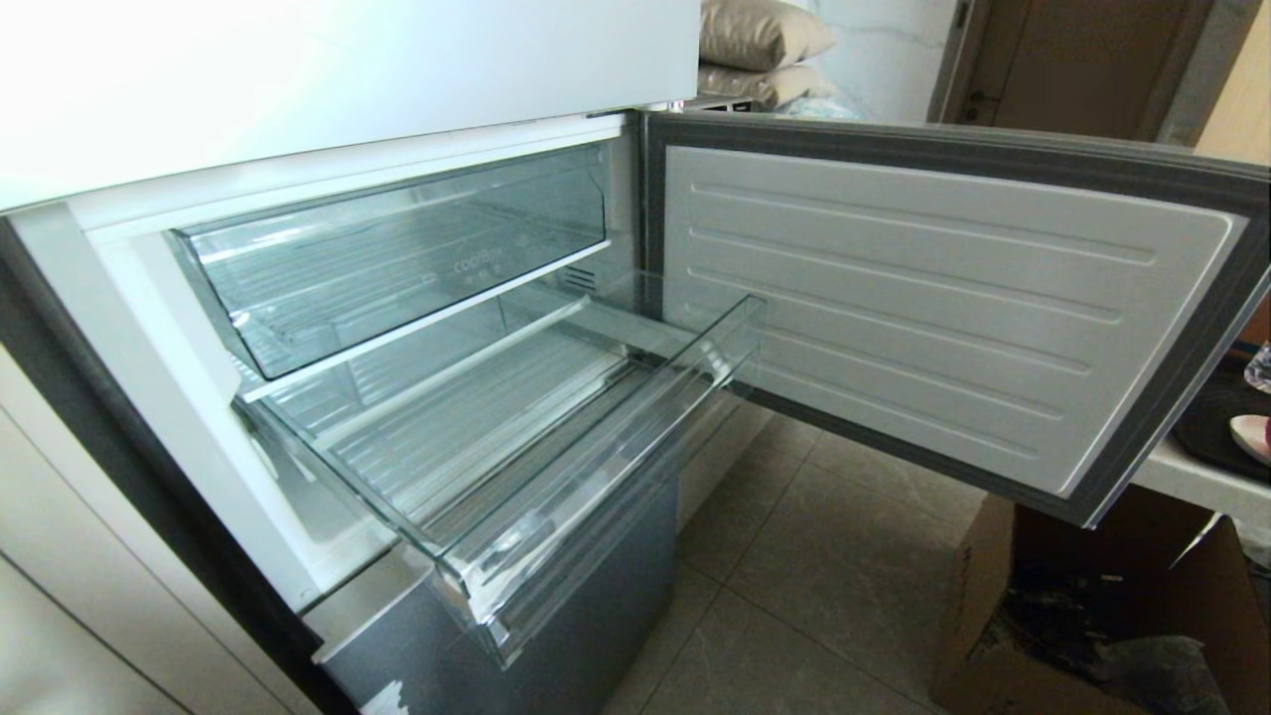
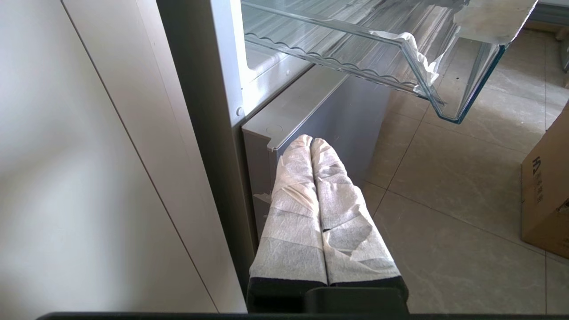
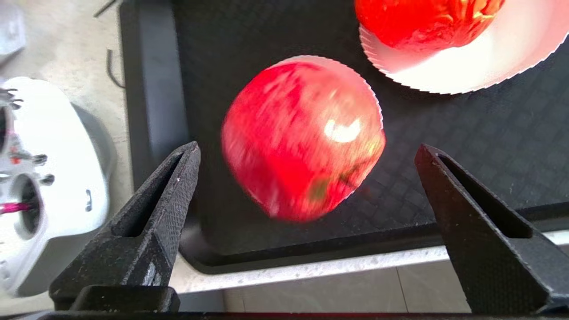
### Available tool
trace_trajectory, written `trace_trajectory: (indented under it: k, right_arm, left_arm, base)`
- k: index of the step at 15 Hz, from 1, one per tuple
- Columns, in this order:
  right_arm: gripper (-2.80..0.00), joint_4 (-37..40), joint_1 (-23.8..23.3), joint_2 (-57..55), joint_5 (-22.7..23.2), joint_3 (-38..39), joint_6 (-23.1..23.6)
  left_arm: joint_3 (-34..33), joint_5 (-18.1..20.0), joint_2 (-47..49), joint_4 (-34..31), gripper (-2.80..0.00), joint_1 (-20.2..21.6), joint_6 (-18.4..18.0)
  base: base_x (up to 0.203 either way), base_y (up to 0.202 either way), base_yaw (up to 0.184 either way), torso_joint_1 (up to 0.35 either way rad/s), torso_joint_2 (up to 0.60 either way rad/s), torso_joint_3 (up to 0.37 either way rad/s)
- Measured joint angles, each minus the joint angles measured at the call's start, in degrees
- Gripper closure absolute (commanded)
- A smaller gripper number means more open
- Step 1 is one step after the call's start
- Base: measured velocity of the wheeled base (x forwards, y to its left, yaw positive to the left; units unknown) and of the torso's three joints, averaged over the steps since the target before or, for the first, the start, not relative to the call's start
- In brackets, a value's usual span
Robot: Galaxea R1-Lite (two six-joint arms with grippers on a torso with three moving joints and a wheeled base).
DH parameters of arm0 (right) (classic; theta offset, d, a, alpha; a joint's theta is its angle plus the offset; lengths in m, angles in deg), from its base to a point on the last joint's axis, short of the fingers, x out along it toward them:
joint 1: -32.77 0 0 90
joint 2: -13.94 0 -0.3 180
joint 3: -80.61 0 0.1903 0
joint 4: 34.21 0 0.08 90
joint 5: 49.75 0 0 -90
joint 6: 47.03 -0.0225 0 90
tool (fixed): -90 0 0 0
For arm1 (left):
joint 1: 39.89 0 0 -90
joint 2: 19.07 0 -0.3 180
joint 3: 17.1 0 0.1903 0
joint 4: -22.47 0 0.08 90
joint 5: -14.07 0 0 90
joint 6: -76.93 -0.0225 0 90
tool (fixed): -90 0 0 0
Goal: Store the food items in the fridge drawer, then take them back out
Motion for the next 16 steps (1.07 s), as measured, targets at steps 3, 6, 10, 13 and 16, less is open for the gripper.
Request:
trace_trajectory:
  k: [3,6,10,13,16]
  right_arm:
    - [-2.80,-0.44,0.00,2.88,0.04,3.79,-0.08]
    - [-2.80,-5.40,-0.09,4.57,-0.08,6.97,-0.79]
    - [-2.80,-14.67,-0.09,3.93,0.37,9.95,0.12]
    - [-2.80,-24.71,-0.17,3.94,0.20,16.95,4.24]
    - [-2.80,-34.72,-0.17,5.38,0.17,25.30,7.25]
  left_arm:
    - [0.00,0.00,0.00,0.00,0.00,0.00,-0.01]
    - [0.00,-0.02,0.00,0.00,0.00,0.00,0.00]
    - [0.00,0.00,0.00,0.02,0.00,0.00,-0.02]
    - [0.00,-0.02,0.00,0.00,0.00,0.00,0.00]
    - [0.00,-0.02,0.00,0.00,0.00,0.00,-0.02]
  base:
    - [0.000,0.000,0.000,0.000,0.00,0.000]
    - [0.000,0.000,0.000,0.000,0.00,0.000]
    - [0.000,0.000,0.000,0.000,0.00,0.000]
    - [0.000,0.000,0.000,0.000,0.00,0.000]
    - [0.000,0.000,0.000,0.000,0.00,0.000]
